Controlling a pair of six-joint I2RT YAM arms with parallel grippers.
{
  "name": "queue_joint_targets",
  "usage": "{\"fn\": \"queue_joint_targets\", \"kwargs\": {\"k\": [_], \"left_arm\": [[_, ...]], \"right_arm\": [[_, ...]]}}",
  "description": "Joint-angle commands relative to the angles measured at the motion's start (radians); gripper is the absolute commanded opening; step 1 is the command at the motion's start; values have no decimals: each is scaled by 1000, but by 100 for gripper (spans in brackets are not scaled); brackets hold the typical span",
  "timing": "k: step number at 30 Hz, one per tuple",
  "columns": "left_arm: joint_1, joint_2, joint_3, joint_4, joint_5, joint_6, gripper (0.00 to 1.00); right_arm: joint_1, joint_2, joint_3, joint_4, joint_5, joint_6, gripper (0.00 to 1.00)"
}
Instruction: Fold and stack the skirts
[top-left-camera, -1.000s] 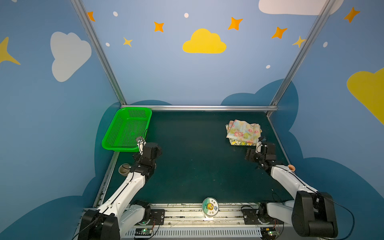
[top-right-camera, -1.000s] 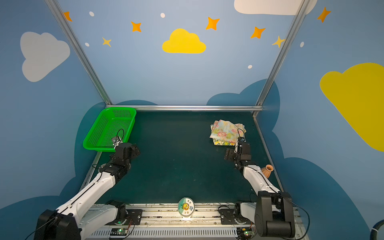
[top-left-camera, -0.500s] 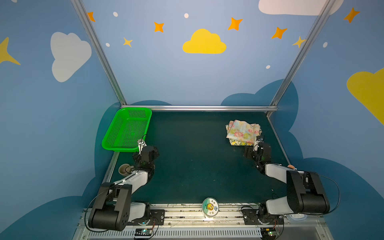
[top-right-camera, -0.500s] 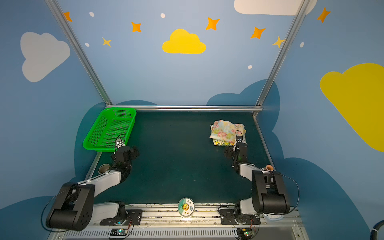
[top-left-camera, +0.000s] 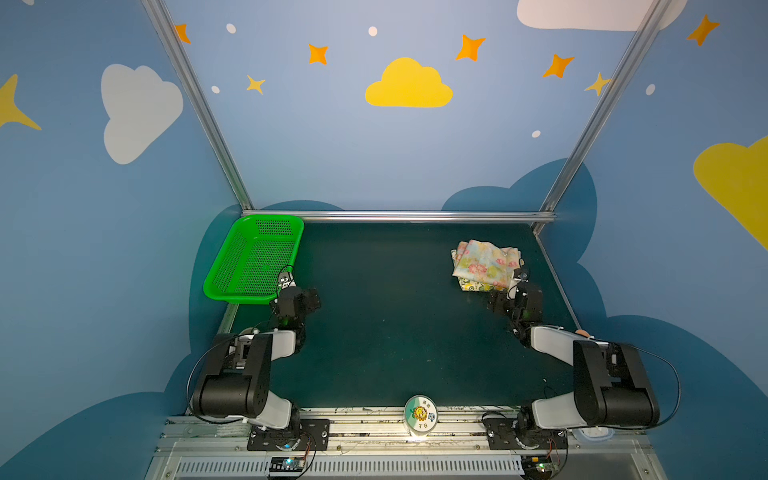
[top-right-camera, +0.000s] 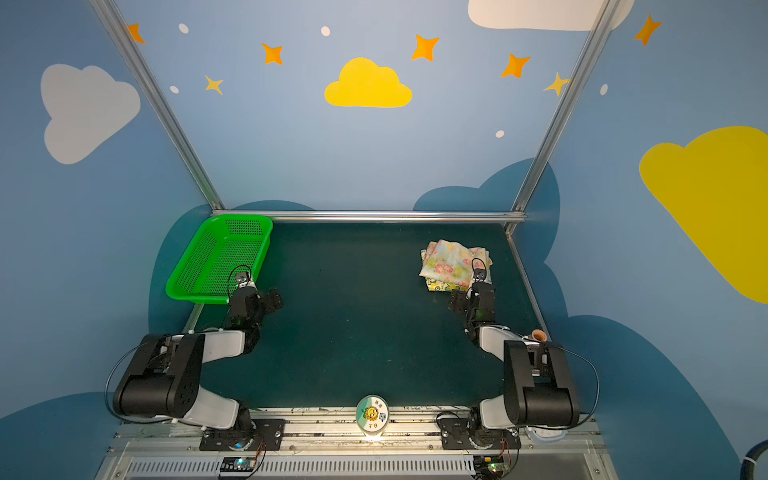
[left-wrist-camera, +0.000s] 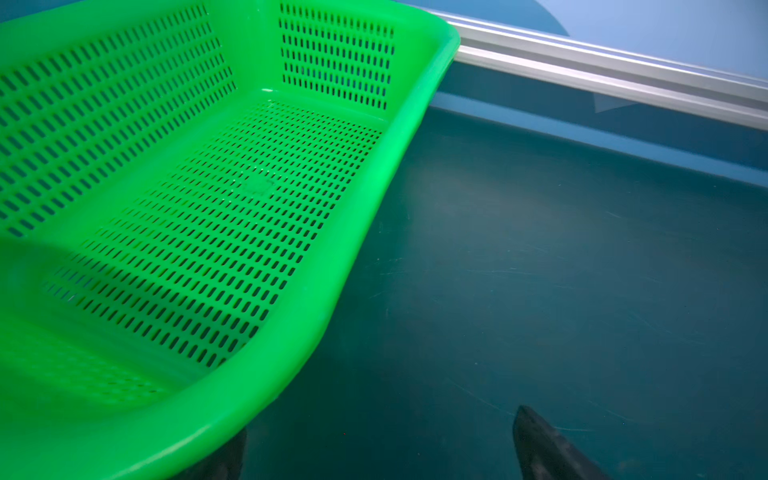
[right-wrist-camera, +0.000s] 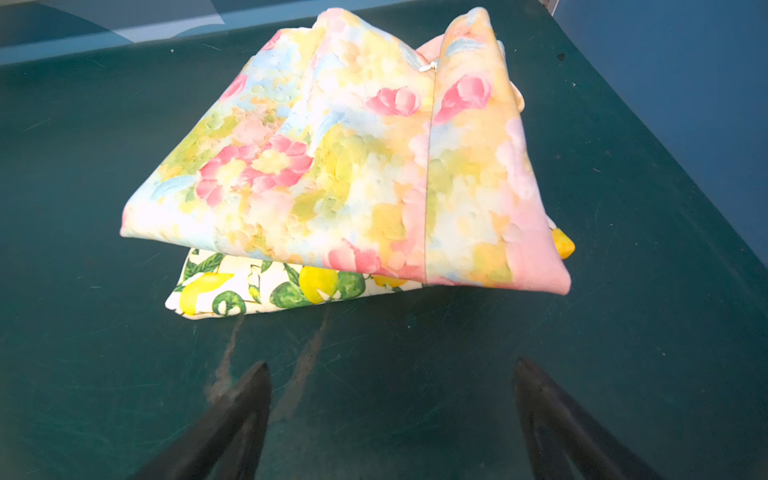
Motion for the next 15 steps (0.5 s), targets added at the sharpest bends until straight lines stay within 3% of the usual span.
{"fn": "queue_joint_targets", "kwargs": {"k": [1,15], "left_arm": [[6,13,-7,40,41,21,100],[4,10,-12,46,38,23,100]], "right_arm": [[3,6,18,5,12,5,90],[5,5,16,7,13,3,90]]}}
